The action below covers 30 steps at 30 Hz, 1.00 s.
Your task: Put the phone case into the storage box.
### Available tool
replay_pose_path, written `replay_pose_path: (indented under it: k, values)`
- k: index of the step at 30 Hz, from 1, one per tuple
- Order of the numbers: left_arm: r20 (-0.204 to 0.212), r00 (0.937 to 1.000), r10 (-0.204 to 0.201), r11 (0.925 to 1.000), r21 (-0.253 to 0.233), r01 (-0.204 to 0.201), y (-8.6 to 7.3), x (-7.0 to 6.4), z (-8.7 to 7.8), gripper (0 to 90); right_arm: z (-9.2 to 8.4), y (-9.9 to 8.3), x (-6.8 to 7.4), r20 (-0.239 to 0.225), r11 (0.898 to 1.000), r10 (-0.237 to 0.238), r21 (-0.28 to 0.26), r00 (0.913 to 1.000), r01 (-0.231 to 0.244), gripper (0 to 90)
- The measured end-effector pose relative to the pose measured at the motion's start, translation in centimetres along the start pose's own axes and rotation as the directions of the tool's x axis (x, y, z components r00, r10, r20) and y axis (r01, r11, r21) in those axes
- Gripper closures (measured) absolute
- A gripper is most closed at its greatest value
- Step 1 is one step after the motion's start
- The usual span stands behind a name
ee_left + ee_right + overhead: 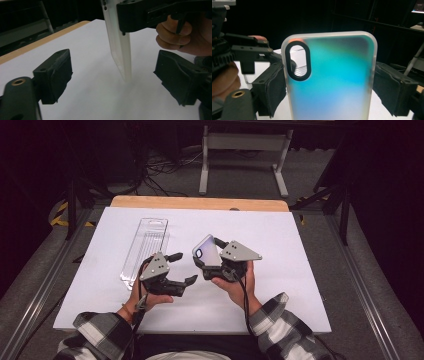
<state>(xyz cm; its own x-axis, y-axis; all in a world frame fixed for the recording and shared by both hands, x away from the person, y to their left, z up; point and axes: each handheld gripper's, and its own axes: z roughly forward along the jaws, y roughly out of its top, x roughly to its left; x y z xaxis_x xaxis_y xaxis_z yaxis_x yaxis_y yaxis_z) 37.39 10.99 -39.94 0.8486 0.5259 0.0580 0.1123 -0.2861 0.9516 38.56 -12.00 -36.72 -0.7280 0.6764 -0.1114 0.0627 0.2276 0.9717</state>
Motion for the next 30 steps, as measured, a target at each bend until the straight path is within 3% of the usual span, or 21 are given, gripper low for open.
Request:
replay_pose_path:
  k: [4, 6, 7, 9, 10, 12, 17, 26, 30]
  values:
    - [-0.019, 0.9998, -0.006, 0.9999, -0.009, 0.005, 0.5, -0.5, 1.2, 28.8, 0.0, -0.1, 0.5, 0.011, 1.000, 0.005, -0.010, 0.9999, -0.005, 17.1]
    - [-0.025, 0.9994, -0.022, 0.9995, -0.024, 0.021, 0.7, -0.5, 1.5, 41.5, -0.1, -0.2, 0.8, 0.035, 0.999, 0.002, -0.032, 0.9994, 0.000, 17.1]
    - [-0.028, 0.9991, -0.032, 0.9991, -0.030, 0.031, 0.8, -0.4, 1.6, 41.5, -0.1, -0.2, 0.8, 0.035, 0.999, 0.002, -0.032, 0.9994, 0.000, 17.1]
    - [-0.008, 0.9978, -0.066, 0.9966, -0.049, 0.066, 0.9, -0.1, 1.7, 49.2, -0.3, -0.2, 0.8, 0.047, 0.999, 0.013, -0.045, 0.9988, -0.011, 17.0]
    - [-0.006, 0.9979, -0.064, 0.9964, -0.057, 0.063, 0.9, 0.1, 1.7, 57.1, -0.3, -0.2, 0.8, 0.048, 0.999, 0.014, -0.047, 0.9987, -0.012, 17.0]
    - [0.018, 0.9968, -0.077, 0.9949, -0.063, 0.078, 0.9, 0.2, 1.7, 63.5, -0.4, -0.3, 0.8, 0.060, 0.998, 0.019, -0.055, 0.9980, -0.016, 17.0]
    - [0.035, 0.9980, -0.053, 0.9965, -0.063, 0.055, 0.9, 0.0, 1.6, 80.2, -0.4, -0.4, 0.9, 0.068, 0.998, 0.029, -0.061, 0.9973, -0.025, 17.0]
    - [0.047, 0.9989, 0.000, 0.9992, -0.041, 0.002, 1.1, 0.1, 1.1, 81.2, -0.5, 0.0, 1.3, 0.058, 0.999, 0.004, -0.039, 0.9983, -0.002, 16.7]
    - [0.054, 0.9985, 0.003, 0.9992, -0.040, -0.001, 1.1, 0.3, 0.9, 81.1, -1.2, 0.3, 2.0, 0.090, 0.996, -0.068, -0.055, 0.9936, 0.074, 15.7]
